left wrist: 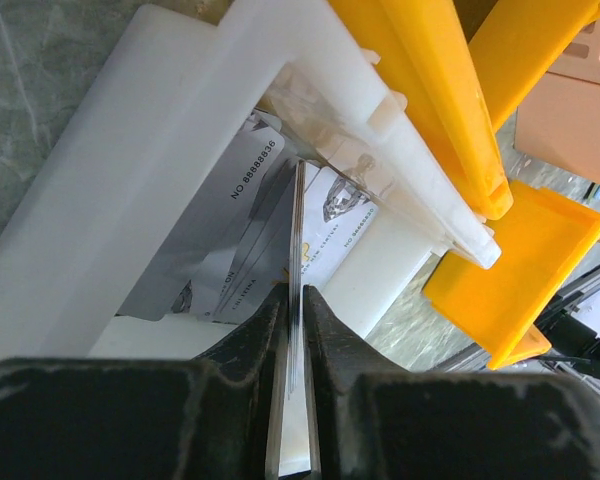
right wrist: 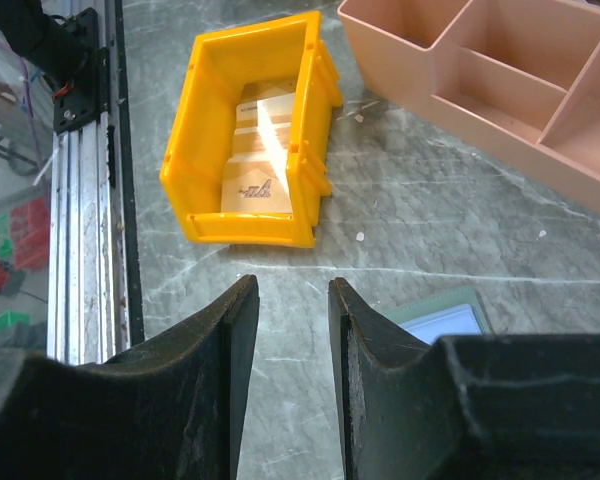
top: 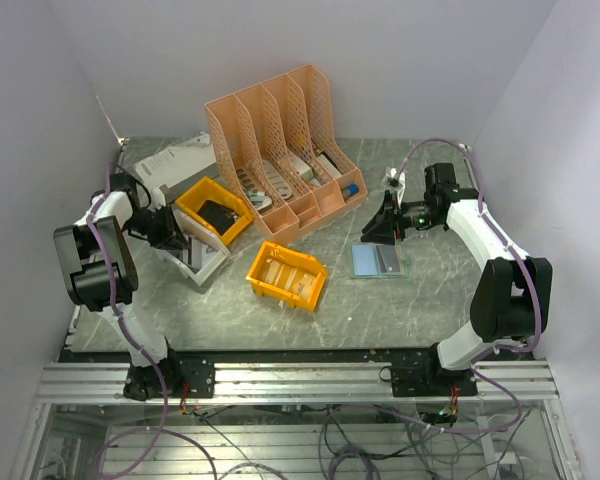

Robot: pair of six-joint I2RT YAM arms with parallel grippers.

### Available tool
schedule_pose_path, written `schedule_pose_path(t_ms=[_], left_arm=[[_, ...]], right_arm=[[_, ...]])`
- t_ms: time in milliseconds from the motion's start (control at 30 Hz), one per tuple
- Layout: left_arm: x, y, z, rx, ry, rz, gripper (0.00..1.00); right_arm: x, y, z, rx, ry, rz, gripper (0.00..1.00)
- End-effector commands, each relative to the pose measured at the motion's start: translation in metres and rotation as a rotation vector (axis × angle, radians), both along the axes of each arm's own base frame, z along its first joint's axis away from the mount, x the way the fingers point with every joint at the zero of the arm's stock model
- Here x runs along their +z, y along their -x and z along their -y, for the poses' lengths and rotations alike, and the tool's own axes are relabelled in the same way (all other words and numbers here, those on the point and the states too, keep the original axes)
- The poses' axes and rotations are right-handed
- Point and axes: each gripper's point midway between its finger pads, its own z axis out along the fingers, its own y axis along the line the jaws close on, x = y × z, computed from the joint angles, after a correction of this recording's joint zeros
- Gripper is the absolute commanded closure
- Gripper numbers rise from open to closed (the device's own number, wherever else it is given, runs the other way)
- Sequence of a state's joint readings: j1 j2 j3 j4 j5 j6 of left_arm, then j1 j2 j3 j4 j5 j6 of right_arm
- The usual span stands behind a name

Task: Put the credit cards into the card holder
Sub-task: Pick up the credit card from the storage box.

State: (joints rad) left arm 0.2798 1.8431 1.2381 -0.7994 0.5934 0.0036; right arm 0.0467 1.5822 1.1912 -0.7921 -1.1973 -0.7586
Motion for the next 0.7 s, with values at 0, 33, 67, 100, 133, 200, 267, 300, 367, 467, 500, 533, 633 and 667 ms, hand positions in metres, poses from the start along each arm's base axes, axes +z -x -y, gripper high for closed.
schedule_pose_path(t_ms=[0,33,67,100,133,200,267,300,367,467,500,533,633,667], left_arm=[[0.0109,-0.0024,0.0012,0.0,0.032,0.022,0.79],[0.0108,-0.0022,0.0009,0.002,0.032,0.021,0.79],[0.0113,-0.0027,0.0005,0.002,0.031,0.022,0.79],[0.0116,-0.0029,0.0002,0.003,0.031,0.023,0.78],[0.0117,-0.003,-0.0003,0.005,0.031,0.023,0.79],[0.0125,-0.0037,-0.0012,0.006,0.03,0.027,0.78],[0.013,-0.0038,-0.0024,0.01,0.03,0.027,0.78],[0.0134,-0.0041,-0.0032,0.014,0.031,0.028,0.78],[0.015,-0.0049,-0.0052,0.019,0.03,0.033,0.78],[0.0165,-0.0052,-0.0065,0.024,0.034,0.036,0.78],[0.0168,-0.0054,-0.0071,0.026,0.035,0.037,0.79],[0.0172,-0.0056,-0.0072,0.027,0.038,0.039,0.79],[0.0181,-0.0062,-0.0076,0.029,0.043,0.042,0.81],[0.0183,-0.0061,-0.0078,0.03,0.044,0.042,0.82]], right_arm=[[0.0071,-0.0039,0.0006,0.003,-0.005,0.026,0.65],[0.0072,-0.0038,0.0006,0.003,-0.005,0.027,0.65],[0.0072,-0.0042,0.0009,0.002,-0.004,0.028,0.65],[0.0071,-0.0041,0.0008,0.003,-0.004,0.027,0.65],[0.0071,-0.0039,0.0008,0.003,-0.005,0.027,0.65],[0.007,-0.0038,0.0008,0.003,-0.005,0.026,0.65],[0.0069,-0.0036,0.0008,0.004,-0.005,0.026,0.65],[0.0073,-0.0038,0.0006,0.005,-0.005,0.027,0.65],[0.0074,-0.004,0.0007,0.004,-0.005,0.029,0.65],[0.0065,-0.004,0.0007,0.005,-0.003,0.027,0.65],[0.0061,-0.0039,0.0008,0.005,-0.002,0.026,0.65],[0.006,-0.0042,0.0011,0.004,-0.002,0.026,0.65],[0.0064,-0.004,0.001,0.006,-0.001,0.028,0.65],[0.0063,-0.0037,0.0009,0.006,-0.001,0.027,0.65]])
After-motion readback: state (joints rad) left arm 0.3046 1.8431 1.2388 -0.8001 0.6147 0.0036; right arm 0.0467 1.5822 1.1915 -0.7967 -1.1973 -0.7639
